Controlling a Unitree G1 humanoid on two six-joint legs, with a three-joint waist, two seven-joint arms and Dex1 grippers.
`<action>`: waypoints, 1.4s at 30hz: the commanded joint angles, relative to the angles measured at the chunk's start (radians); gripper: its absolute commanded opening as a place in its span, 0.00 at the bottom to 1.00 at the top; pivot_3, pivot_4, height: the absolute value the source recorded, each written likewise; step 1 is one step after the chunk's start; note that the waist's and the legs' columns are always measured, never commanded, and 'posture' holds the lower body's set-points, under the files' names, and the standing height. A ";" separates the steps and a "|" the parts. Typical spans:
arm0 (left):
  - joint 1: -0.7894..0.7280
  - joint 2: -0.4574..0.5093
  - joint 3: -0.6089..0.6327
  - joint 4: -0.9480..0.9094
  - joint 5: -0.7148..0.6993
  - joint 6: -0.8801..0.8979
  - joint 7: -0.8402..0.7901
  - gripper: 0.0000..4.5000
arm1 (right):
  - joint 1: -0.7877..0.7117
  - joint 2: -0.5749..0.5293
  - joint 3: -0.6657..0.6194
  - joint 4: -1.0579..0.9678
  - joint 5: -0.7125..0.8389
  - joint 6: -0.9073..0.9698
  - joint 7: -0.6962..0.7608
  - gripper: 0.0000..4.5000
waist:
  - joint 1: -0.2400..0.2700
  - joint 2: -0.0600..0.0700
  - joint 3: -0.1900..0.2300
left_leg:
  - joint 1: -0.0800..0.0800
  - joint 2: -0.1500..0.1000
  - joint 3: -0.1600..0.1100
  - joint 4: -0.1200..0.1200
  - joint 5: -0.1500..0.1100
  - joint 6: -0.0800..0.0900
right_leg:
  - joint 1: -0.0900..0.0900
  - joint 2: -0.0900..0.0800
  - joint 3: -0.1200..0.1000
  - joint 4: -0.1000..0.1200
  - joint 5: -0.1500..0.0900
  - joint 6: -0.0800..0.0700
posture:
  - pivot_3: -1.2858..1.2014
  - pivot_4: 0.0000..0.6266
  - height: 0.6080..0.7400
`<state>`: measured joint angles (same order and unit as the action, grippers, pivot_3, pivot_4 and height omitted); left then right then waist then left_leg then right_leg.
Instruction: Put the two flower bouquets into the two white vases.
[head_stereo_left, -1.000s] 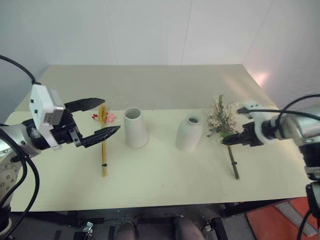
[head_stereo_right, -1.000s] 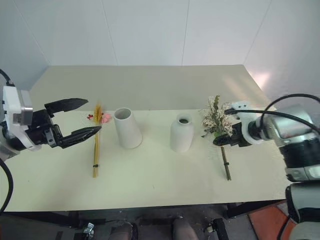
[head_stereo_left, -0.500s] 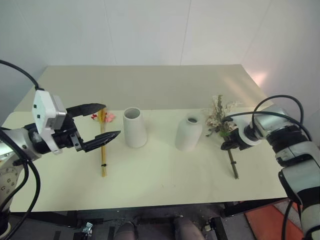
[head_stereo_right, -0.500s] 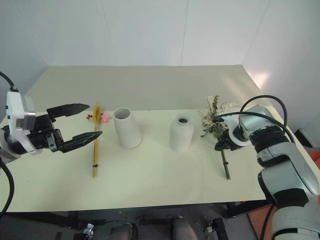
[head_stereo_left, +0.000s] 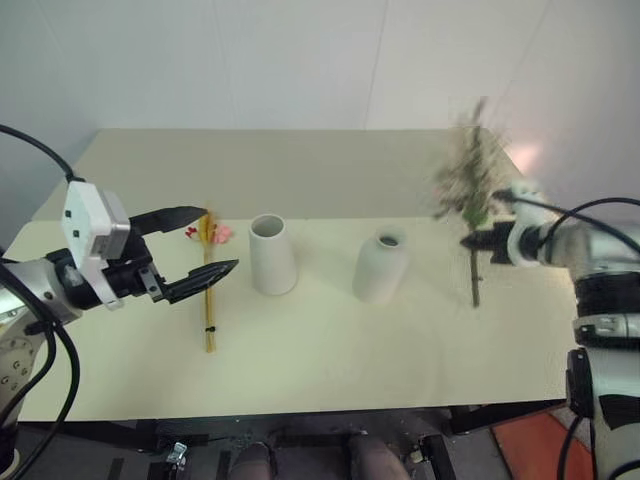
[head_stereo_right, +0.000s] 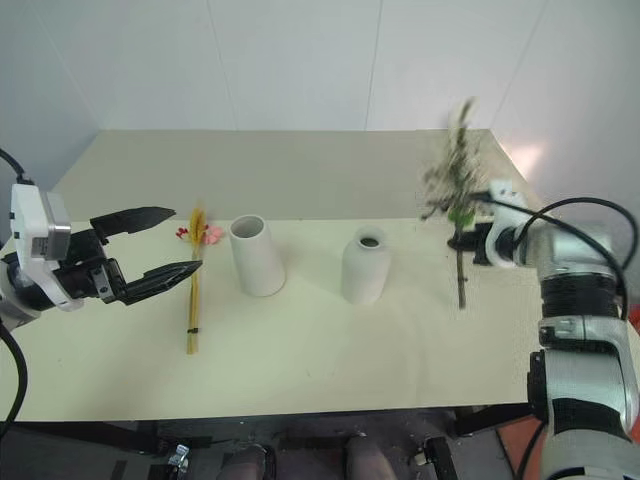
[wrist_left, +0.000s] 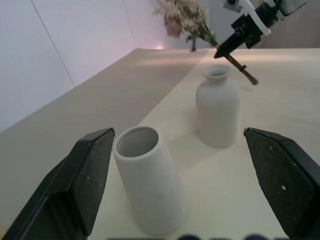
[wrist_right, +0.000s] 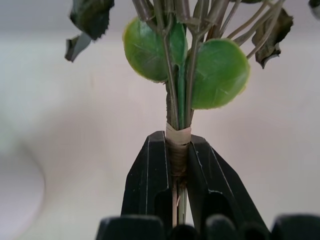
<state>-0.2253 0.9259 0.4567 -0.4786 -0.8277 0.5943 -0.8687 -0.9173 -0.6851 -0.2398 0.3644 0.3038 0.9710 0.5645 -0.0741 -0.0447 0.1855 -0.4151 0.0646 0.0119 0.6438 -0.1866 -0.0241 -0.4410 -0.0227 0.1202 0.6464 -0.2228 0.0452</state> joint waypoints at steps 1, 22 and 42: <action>-0.059 0.008 -0.008 0.041 -0.031 0.022 0.007 1.00 | -0.012 0.075 -0.137 -0.172 0.088 -0.140 -0.061 0.05 | -0.007 0.000 0.000 | 0.001 0.000 0.000 0.000 0.000 0.000 | 0.000 0.000 0.000 0.000 0.001 0.000 | 0.52 0.24 1.00; -0.191 0.049 -0.087 0.132 -0.035 0.034 -0.143 1.00 | 0.120 0.250 -0.021 -0.609 0.268 -0.275 -0.055 0.05 | -0.020 0.000 0.000 | -0.001 0.001 -0.001 0.000 0.000 0.000 | 0.000 0.001 -0.001 0.000 0.000 -0.001 | 0.52 0.24 1.00; -0.215 0.039 -0.121 0.152 0.001 0.030 -0.152 1.00 | 0.146 0.234 -0.004 -0.712 0.335 -0.274 -0.082 0.05 | -0.022 0.000 0.000 | -0.001 0.001 -0.002 0.000 0.000 0.000 | 0.000 0.001 0.000 0.000 0.000 -0.001 | 0.52 0.24 1.00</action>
<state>-0.4196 0.9558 0.3289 -0.3209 -0.8261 0.6331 -1.0153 -0.7603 -0.4365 -0.2131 -0.3037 0.6129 0.7069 0.4868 -0.0959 -0.0443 0.1857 -0.4157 0.0652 0.0104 0.6434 -0.1865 -0.0240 -0.4409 -0.0222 0.1197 0.6462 -0.2224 0.0447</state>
